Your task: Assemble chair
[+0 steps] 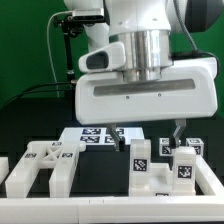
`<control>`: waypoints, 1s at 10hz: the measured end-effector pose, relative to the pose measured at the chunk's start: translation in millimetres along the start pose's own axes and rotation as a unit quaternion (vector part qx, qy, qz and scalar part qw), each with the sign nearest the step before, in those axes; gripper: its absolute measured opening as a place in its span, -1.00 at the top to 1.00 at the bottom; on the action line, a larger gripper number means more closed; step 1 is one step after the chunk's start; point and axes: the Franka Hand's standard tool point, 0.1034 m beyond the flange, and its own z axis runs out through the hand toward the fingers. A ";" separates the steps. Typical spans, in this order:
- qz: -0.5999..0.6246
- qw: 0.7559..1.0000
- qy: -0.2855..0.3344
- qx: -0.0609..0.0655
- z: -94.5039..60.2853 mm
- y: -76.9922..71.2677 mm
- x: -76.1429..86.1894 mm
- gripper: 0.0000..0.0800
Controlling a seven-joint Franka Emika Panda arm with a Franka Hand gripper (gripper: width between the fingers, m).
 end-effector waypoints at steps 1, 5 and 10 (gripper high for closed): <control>0.006 1.000 -0.005 -0.002 2.9 9.6 7.9 -0.62; 0.009 1.000 0.000 -0.005 6.5 13.6 6.3 -0.34; 0.037 0.999 0.001 -0.004 6.7 13.2 6.4 0.29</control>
Offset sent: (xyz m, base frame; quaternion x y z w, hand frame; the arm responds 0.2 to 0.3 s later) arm 0.0000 0.0000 0.0000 0.0000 0.0000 0.0000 1.0000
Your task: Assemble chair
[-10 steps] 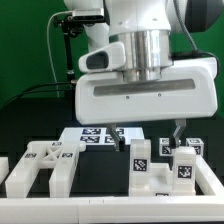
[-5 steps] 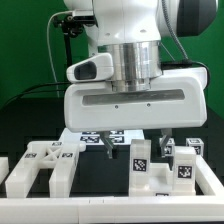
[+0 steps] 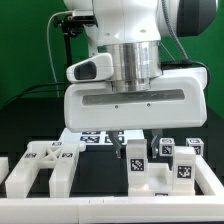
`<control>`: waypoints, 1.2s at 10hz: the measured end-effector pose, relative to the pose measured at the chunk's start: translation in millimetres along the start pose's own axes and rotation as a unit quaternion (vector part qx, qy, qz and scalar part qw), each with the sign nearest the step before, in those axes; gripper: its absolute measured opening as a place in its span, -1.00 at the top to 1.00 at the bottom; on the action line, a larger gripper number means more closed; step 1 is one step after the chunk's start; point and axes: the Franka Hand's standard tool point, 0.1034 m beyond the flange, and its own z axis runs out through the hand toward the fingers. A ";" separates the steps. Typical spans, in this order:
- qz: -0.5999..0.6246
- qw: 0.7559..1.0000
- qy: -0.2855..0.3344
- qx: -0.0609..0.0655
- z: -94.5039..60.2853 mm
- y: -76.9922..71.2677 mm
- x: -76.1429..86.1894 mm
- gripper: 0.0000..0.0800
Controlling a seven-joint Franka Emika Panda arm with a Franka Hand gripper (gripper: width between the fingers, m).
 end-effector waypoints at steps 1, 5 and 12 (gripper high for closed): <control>0.044 0.999 0.005 0.000 0.3 -2.1 1.0 0.29; 0.327 0.945 0.007 0.016 2.8 -15.0 0.7 0.29; 0.235 0.972 0.011 0.016 5.0 -23.0 5.4 -0.33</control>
Offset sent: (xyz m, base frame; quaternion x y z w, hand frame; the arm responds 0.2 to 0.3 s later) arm 0.0050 0.0091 -0.0052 0.0005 -0.0126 0.3961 0.9181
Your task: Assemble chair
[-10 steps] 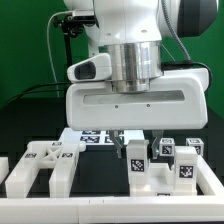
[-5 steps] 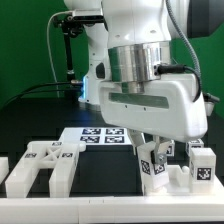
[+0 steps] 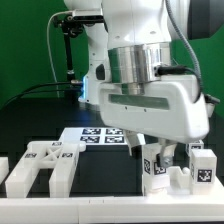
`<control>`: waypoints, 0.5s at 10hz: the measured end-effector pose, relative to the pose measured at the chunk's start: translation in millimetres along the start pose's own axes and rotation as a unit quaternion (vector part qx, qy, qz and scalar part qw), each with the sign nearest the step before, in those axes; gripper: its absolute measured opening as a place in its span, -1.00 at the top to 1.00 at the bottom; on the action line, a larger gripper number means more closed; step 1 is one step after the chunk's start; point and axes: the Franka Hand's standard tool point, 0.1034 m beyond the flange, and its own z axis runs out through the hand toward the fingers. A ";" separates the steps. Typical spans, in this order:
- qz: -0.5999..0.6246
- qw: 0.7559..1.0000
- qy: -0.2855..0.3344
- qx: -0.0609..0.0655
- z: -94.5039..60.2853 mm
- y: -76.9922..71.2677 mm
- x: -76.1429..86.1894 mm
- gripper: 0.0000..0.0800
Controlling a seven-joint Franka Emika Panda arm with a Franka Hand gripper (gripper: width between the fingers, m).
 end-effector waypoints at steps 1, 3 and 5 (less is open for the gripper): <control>-0.068 0.998 -0.003 0.000 0.1 0.0 -3.2 -0.56; -0.142 0.990 -0.004 -0.002 -0.5 3.6 -5.6 -0.62; -0.232 0.973 -0.004 -0.004 0.0 4.5 -5.0 -0.62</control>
Offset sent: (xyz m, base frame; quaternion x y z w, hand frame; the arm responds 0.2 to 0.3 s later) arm 0.0000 0.0000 0.0000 0.0000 0.0000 -0.1938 0.9810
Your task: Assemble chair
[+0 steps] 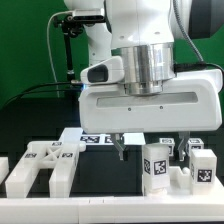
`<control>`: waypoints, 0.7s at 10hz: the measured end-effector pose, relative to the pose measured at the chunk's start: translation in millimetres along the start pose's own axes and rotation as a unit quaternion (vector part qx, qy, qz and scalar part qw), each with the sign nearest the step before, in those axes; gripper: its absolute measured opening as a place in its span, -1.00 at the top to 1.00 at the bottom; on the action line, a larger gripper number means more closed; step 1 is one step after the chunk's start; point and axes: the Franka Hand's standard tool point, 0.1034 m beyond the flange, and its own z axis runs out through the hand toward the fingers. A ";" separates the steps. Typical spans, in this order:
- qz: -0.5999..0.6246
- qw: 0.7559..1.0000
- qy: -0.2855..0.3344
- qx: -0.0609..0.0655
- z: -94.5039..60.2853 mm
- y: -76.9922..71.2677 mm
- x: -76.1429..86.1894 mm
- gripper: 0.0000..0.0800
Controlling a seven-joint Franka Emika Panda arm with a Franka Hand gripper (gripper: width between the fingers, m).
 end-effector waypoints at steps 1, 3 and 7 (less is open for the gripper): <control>-0.078 0.997 0.002 -0.010 -0.2 -1.7 1.8 -0.62; -0.042 0.999 0.002 -0.010 0.5 -0.7 1.6 -0.31; 0.097 0.995 0.003 -0.008 1.1 -1.8 1.0 0.28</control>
Offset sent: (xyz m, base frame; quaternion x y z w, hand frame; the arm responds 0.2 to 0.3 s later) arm 0.0000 0.0000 0.0000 0.0000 0.0000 0.0650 0.9979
